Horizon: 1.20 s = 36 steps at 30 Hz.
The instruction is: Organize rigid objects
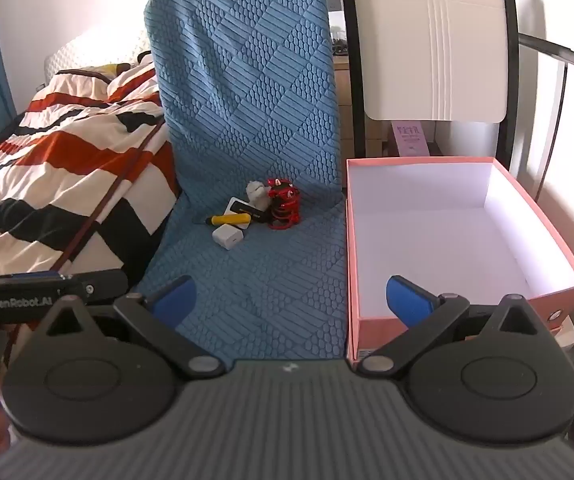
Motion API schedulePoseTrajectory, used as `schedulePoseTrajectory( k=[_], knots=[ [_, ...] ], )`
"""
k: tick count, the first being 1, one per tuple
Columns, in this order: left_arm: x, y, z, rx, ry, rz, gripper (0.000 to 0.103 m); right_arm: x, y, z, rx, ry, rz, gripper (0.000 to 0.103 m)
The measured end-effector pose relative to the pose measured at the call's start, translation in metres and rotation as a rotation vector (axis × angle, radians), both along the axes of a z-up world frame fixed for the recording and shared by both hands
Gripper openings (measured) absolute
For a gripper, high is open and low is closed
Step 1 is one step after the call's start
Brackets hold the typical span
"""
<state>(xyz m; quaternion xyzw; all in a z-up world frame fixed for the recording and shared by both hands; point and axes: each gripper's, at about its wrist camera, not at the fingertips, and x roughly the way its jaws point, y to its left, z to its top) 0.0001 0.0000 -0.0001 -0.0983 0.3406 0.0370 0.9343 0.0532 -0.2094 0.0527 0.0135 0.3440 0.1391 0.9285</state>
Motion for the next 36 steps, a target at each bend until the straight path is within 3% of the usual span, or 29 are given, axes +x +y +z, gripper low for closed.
schedulePoseTrajectory(
  k=[36],
  knots=[
    [0.000,0.003,-0.006,-0.011,0.016,0.007,0.103,0.004,-0.002,-0.008,-0.006,0.041,-0.012,0.103]
  ],
)
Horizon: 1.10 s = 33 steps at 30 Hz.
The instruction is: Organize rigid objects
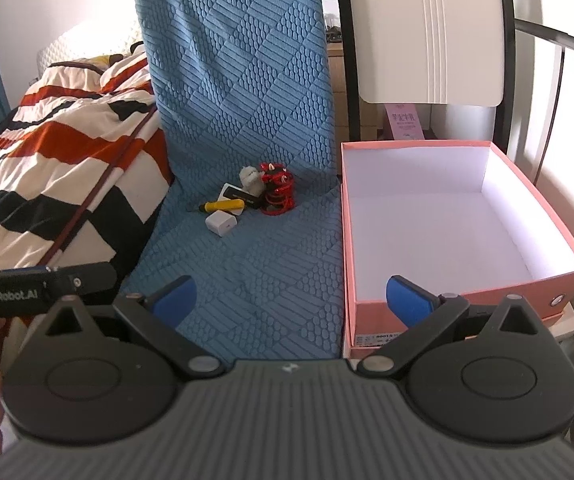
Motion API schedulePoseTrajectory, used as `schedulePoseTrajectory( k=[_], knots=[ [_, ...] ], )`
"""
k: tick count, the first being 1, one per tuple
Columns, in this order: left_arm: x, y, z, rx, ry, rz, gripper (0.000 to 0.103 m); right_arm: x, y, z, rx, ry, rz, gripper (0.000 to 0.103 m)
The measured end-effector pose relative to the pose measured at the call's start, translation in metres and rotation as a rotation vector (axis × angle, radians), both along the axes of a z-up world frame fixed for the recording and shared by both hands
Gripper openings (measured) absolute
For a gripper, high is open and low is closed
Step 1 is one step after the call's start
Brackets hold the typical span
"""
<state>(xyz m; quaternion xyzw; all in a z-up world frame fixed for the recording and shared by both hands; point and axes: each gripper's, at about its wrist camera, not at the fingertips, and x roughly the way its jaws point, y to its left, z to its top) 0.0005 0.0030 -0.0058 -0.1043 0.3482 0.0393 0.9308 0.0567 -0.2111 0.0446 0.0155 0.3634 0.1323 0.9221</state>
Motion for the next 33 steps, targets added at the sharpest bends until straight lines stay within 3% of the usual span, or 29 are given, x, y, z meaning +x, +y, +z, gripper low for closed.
schedulePoseTrajectory(
  k=[33],
  knots=[
    [0.004,-0.006,-0.003,0.048,0.015,0.029,0.103,0.006,-0.012,-0.007,0.021,0.008,-0.004,0.103]
  ],
)
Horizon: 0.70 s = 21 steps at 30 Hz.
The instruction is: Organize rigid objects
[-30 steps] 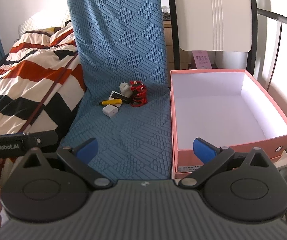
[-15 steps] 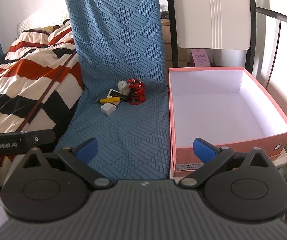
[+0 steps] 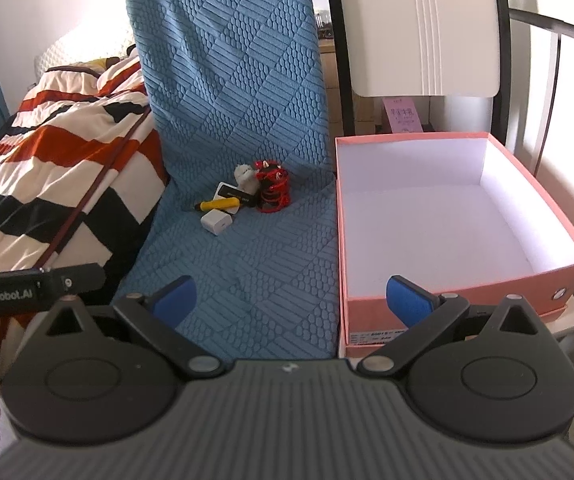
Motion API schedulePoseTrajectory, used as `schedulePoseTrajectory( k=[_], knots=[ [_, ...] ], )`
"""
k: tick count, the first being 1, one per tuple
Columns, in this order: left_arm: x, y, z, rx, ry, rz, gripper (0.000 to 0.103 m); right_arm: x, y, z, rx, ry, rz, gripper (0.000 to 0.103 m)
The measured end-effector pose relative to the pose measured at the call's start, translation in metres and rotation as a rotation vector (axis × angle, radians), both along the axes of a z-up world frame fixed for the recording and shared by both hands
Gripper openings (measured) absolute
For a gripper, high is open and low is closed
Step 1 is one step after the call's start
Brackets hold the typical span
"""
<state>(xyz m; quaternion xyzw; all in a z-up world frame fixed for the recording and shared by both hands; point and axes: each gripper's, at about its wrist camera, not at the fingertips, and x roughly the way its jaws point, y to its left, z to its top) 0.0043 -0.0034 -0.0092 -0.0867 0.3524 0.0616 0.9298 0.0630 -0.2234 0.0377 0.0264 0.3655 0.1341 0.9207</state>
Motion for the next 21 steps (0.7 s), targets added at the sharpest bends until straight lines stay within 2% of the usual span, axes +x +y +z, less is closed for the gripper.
schedulePoseTrajectory(
  k=[7,21],
  knots=[
    [-0.005,-0.001,0.000,0.014,-0.016,-0.001,0.103,0.002,0.001,-0.006,0.025,0.040,0.007,0.103],
    [-0.007,0.005,-0.006,-0.006,-0.011,0.008,0.103,0.000,0.011,-0.005,0.012,0.031,0.030,0.103]
  ],
)
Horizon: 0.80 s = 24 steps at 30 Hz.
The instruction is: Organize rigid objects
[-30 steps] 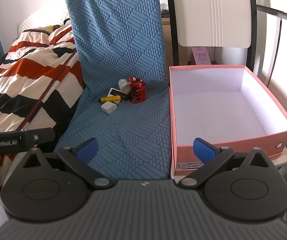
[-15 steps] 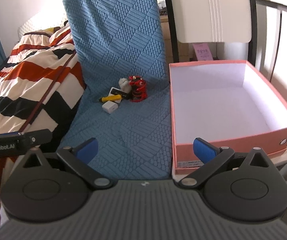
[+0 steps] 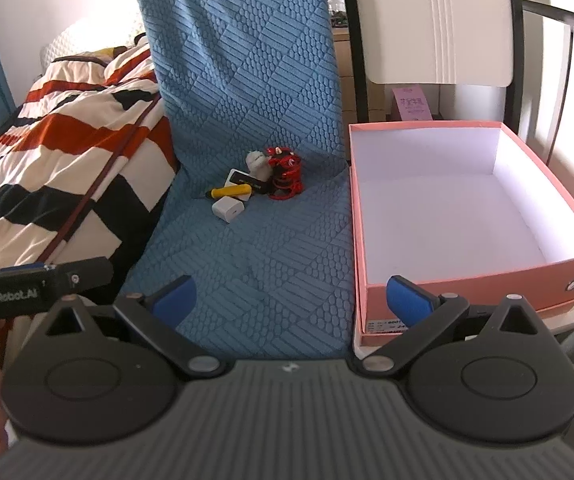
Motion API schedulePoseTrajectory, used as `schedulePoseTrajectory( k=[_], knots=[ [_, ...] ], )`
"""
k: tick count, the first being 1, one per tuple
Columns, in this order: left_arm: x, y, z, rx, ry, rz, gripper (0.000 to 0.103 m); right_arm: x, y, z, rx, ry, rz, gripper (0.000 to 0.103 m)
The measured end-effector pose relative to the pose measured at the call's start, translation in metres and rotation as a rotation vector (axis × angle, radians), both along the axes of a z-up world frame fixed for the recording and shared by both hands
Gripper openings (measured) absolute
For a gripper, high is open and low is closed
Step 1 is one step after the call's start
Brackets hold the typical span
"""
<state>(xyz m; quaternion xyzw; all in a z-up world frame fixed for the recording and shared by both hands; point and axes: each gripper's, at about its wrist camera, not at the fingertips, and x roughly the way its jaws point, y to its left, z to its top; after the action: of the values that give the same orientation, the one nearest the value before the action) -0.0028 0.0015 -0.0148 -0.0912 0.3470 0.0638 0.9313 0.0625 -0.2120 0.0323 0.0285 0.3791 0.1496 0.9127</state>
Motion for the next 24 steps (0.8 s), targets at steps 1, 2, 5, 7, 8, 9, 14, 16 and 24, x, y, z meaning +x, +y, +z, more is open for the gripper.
schedulePoseTrajectory(
  k=[1,2,5,7,8,9,14,16,24],
  knots=[
    [0.000,0.000,-0.001,-0.003,0.000,0.000,0.103,0.000,0.000,0.000,0.002,0.002,0.004,0.103],
    [0.001,0.001,-0.001,-0.006,0.000,0.001,0.103,0.000,0.000,-0.001,0.001,0.006,0.005,0.103],
    [0.003,0.002,-0.004,-0.020,0.008,0.000,0.103,0.001,0.002,-0.002,-0.009,0.009,0.007,0.103],
    [0.004,0.002,-0.004,-0.023,0.005,-0.003,0.103,0.001,0.003,-0.001,-0.005,0.007,0.007,0.103],
    [0.004,0.002,-0.004,-0.025,0.005,-0.005,0.103,0.001,0.002,-0.001,-0.004,0.005,0.007,0.103],
    [0.005,0.002,-0.004,-0.029,0.002,-0.007,0.103,0.001,0.002,-0.001,-0.004,0.005,0.006,0.103],
    [0.020,0.005,-0.008,-0.054,-0.032,0.002,0.103,0.006,0.001,-0.008,0.008,-0.005,0.030,0.103],
    [0.029,0.005,-0.012,-0.035,-0.026,0.002,0.103,0.011,-0.001,-0.012,0.019,-0.008,0.022,0.103],
    [0.062,0.012,-0.054,-0.020,-0.024,0.021,0.103,0.033,0.009,-0.030,0.022,-0.058,0.075,0.103]
  ],
)
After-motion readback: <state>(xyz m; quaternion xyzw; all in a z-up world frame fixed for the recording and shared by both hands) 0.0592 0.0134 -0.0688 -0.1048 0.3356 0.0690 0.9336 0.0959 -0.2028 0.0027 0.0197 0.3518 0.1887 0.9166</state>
